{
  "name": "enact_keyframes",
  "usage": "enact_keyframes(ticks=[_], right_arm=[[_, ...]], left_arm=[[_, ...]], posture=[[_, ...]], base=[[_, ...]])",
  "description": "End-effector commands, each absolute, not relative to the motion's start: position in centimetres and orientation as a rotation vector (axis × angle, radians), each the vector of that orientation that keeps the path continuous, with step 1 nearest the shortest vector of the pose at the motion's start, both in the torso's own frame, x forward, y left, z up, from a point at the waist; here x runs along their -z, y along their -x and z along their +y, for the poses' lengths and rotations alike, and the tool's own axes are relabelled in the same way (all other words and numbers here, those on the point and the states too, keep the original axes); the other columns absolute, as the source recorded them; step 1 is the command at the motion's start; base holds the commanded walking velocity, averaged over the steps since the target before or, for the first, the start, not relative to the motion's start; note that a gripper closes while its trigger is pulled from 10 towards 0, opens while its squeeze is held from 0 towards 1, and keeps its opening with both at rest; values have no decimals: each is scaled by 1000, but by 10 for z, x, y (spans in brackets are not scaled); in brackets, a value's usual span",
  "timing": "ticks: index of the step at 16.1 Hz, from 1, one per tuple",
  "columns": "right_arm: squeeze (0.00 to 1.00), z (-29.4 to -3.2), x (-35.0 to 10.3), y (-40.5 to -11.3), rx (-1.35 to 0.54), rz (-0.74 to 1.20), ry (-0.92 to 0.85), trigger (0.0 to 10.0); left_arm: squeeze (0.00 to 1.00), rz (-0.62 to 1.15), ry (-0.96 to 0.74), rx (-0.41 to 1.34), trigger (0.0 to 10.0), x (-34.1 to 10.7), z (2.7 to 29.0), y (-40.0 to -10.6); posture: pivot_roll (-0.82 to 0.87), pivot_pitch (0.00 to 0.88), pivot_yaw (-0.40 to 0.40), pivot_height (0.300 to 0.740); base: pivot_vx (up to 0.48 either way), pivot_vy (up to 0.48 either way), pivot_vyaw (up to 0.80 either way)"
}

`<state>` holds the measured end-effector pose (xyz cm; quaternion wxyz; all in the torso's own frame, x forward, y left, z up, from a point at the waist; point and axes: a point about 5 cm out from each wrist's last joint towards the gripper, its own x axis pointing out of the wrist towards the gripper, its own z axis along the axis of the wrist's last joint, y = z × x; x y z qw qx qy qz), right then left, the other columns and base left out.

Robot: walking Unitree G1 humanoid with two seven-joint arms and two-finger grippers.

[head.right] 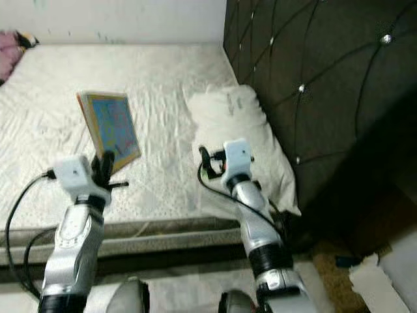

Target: Clean up the room

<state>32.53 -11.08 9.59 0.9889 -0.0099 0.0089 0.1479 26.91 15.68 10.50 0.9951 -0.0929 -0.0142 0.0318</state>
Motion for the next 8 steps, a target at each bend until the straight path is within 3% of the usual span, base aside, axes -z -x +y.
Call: enact_keyframes(ticks=[1, 8], right_arm=[[0, -114, -97, -321, -308, 24, 19, 10000], [0, -121, -95, -301, -354, 85, 28, 10000]], left_arm=[[0, -61, 187, -71, 10000, -113, 155, -265], [0, -41, 205, -122, 10000, -111, 159, -245]], posture=[[77, 72, -40, 660], [63, 191, -76, 660]], base=[[0, 0, 0], [0, 0, 0]])
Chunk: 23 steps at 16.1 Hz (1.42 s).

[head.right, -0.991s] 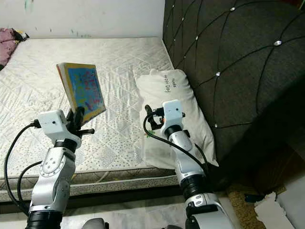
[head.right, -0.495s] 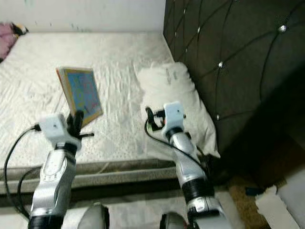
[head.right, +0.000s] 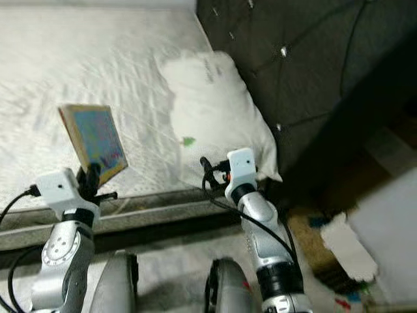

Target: Clean up the room

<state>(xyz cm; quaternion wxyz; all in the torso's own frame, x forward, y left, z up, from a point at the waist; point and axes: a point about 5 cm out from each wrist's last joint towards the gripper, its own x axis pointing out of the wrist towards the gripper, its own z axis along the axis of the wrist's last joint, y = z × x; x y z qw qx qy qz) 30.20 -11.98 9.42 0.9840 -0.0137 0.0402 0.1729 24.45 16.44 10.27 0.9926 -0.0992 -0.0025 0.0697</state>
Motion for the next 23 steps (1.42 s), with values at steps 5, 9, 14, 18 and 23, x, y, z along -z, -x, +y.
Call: enact_keyframes(ticks=[5, 9, 14, 18, 23], right_arm=[[0, -121, -97, -291, -384, 112, 31, 10000], [0, -118, -98, -292, -385, 130, 22, 10000], [0, -117, -99, -296, -386, 133, 12, 10000], [0, -114, -100, -297, -397, 132, 19, 10000], [0, -113, -101, -297, -404, 128, 24, 10000]], left_arm=[[0, -23, 220, -118, 10000, -112, 158, -243], [0, -44, 216, -101, 10000, -116, 157, -247], [0, -67, 236, -112, 10000, -120, 162, -248], [0, -73, 247, -119, 10000, -120, 163, -247], [0, -65, 257, -126, 10000, -119, 162, -251]], posture=[[52, 209, -81, 626], [60, 204, -73, 601], [67, 195, -73, 601], [67, 196, -77, 601], [60, 199, -75, 601]], base=[[0, 0, 0], [0, 0, 0], [166, 0, 0], [409, 0, 0], [391, 0, 0]])
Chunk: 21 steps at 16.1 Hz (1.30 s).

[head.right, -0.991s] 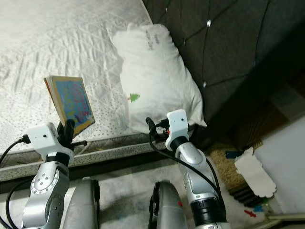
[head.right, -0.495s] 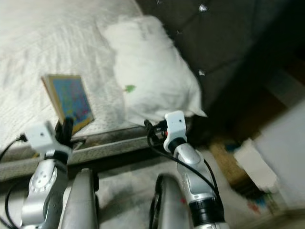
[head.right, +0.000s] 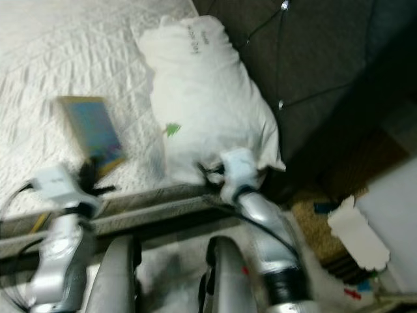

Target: Clean up the room

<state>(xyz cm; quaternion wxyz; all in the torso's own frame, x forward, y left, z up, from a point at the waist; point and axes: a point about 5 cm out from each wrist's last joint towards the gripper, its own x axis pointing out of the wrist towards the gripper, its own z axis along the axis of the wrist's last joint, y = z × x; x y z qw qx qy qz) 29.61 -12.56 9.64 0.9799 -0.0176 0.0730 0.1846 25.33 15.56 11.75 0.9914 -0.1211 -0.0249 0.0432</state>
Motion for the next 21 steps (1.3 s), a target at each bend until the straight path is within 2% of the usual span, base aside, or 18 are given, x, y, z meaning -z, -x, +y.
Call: enact_keyframes(ticks=[1, 6, 10, 12, 14, 21], right_arm=[[0, -113, -101, -297, -403, 128, 23, 10000], [0, -114, -101, -298, -399, 124, 15, 10000], [0, -114, -102, -299, -401, 119, 16, 10000], [0, -115, -101, -300, -394, 127, 14, 10000], [0, -115, -100, -303, -389, 138, 9, 10000], [0, -113, -97, -309, -382, 147, 7, 10000]], left_arm=[[0, -63, 264, -136, 10000, -119, 162, -252], [0, 17, 288, -203, 10000, -106, 162, -260], [0, 84, 418, -229, 10000, -99, 155, -272], [0, 126, 489, -203, 10000, -97, 145, -279], [0, 251, 546, -135, 10000, -92, 123, -278], [0, 527, 793, 66, 10000, -91, 91, -255]], posture=[[60, 199, -75, 601], [56, 190, -72, 601], [49, 184, -73, 581], [43, 181, -75, 581], [45, 178, -77, 581], [65, 163, -71, 581]], base=[[0, 0, 0], [0, 0, 0], [0, 0, 0], [0, 0, 0], [0, 0, 0], [0, 0, 0]])
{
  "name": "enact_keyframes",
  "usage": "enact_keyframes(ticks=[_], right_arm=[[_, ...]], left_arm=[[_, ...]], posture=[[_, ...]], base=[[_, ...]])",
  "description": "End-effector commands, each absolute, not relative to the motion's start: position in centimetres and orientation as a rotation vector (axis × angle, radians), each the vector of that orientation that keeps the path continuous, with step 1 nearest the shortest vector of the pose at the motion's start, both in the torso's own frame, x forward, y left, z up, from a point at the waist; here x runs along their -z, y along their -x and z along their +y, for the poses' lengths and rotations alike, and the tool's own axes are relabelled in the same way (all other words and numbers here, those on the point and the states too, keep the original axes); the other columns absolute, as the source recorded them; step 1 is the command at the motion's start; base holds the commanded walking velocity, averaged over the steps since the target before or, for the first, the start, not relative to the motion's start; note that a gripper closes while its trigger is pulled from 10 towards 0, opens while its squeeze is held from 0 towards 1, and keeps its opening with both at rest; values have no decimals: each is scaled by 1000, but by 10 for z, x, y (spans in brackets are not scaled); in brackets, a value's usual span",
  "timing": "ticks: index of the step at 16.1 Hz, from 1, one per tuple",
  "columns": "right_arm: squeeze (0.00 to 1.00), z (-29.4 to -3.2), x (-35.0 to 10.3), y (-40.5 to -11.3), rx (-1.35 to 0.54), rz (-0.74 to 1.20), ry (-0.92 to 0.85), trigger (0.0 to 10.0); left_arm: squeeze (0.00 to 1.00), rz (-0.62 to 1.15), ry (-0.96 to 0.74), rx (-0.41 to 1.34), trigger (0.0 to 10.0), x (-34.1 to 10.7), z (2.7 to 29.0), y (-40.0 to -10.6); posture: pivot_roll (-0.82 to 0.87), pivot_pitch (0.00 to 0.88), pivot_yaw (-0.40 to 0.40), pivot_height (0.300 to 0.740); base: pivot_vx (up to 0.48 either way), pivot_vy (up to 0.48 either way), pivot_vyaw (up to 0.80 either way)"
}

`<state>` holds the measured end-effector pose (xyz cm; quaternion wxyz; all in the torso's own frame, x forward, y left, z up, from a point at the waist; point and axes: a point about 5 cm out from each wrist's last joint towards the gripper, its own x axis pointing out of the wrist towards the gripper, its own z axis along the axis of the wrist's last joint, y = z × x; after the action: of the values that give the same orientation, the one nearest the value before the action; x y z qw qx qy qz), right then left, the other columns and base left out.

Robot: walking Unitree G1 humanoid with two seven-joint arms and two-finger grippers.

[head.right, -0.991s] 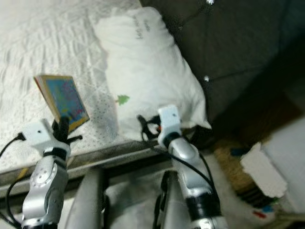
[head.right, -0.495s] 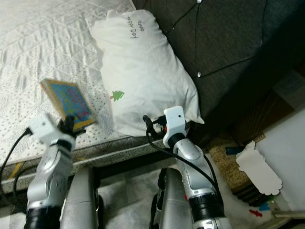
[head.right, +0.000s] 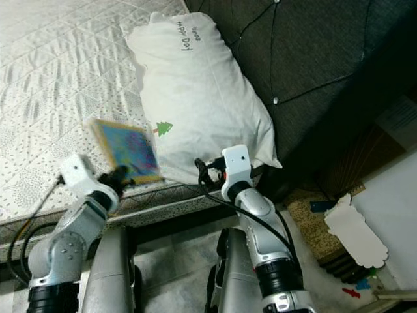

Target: Clean up the room

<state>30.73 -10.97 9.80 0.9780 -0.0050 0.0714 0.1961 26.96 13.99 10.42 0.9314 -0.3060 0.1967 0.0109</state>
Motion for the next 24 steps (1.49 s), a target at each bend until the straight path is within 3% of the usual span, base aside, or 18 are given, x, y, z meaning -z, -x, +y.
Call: enact_keyframes(ticks=[1, 4, 6, 10, 20, 21, 22, 23, 24], right_arm=[[0, -113, -97, -310, -381, 148, 7, 10000], [0, -113, -96, -311, -378, 149, 7, 10000], [0, -113, -96, -313, -373, 149, 7, 10000], [0, -114, -95, -315, -368, 145, 11, 10000], [0, -116, -97, -318, -348, 133, 16, 10000], [0, -116, -97, -319, -346, 132, 17, 10000], [0, -116, -97, -319, -345, 131, 18, 10000], [0, -116, -97, -319, -344, 130, 18, 10000], [0, -117, -98, -320, -339, 128, 19, 10000]], left_arm=[[0, 557, 808, 82, 10000, -91, 89, -252], [0, 605, 798, 104, 10000, -88, 89, -246], [0, 629, 759, 88, 10000, -80, 104, -250], [0, 608, 740, 60, 10000, -75, 131, -277], [0, 588, 505, 30, 10000, -77, 193, -331], [67, 580, 491, 19, 10000, -78, 201, -335], [773, 577, 489, 15, 10000, -78, 203, -337], [773, 574, 463, 1, 10000, -77, 208, -338], [1000, 571, 407, -30, 10000, -76, 220, -340]], posture=[[65, 160, -71, 581], [68, 155, -69, 581], [69, 148, -68, 581], [65, 140, -73, 581], [53, 141, -80, 581], [52, 140, -79, 581], [52, 140, -79, 581], [51, 139, -79, 581], [46, 138, -78, 581]], base=[[0, 0, 0], [0, 0, 0], [0, 0, 0], [0, 0, 0], [0, 0, 0], [0, 0, 0], [0, 0, 0], [0, 0, 0], [0, 0, 0]])
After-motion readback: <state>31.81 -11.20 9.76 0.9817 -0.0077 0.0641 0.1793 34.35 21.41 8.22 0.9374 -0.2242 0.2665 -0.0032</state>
